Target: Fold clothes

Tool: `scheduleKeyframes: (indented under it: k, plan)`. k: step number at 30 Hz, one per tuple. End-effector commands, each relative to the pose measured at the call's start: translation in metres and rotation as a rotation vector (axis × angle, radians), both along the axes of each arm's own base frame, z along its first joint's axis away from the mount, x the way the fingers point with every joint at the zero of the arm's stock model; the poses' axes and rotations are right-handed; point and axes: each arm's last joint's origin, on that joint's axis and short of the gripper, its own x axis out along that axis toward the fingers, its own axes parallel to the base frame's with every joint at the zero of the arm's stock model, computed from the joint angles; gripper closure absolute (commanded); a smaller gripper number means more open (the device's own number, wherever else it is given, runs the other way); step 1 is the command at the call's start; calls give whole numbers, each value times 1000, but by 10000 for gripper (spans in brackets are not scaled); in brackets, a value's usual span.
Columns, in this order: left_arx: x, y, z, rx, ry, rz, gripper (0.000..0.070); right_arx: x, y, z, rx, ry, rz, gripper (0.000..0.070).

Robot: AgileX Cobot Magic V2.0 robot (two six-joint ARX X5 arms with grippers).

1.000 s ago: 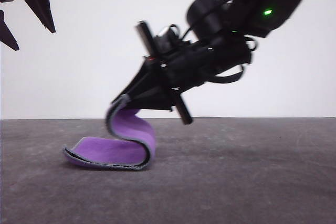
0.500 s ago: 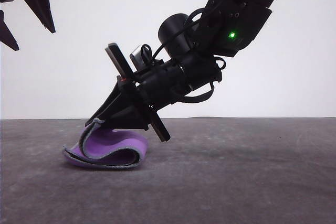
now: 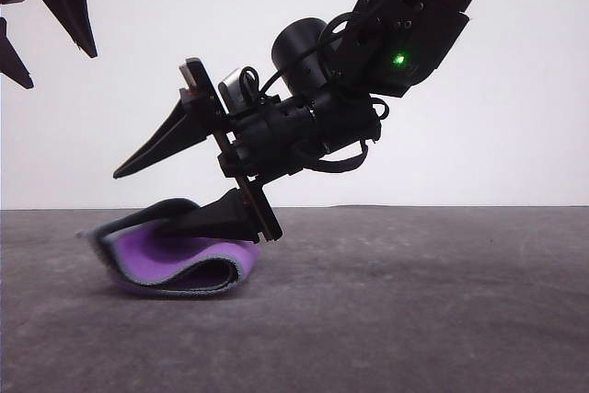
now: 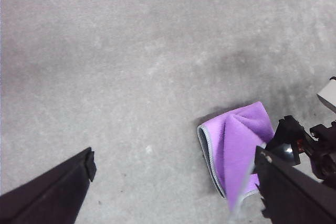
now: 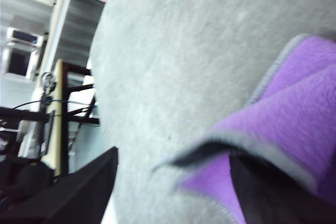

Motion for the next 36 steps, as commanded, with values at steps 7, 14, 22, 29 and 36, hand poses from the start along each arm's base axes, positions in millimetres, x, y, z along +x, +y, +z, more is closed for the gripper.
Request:
scheduleKeyframes:
  k: [7, 14, 22, 29, 36]
  plan:
    - [4, 0, 3, -7, -10, 2, 105, 19, -11, 25, 69, -55, -1, 234]
    - [4, 0, 3, -7, -10, 2, 105, 40, -29, 64, 98, -107, 12, 213]
    - [2, 0, 2, 5, 2, -21, 105, 37, -69, 112, -155, -306, -42, 213]
    - [-3, 1, -4, 12, 62, -42, 106, 15, -125, 132, -622, -394, -110, 213]
    - [-9, 1, -26, -8, 155, -58, 107, -17, -173, 164, -704, -467, -250, 213]
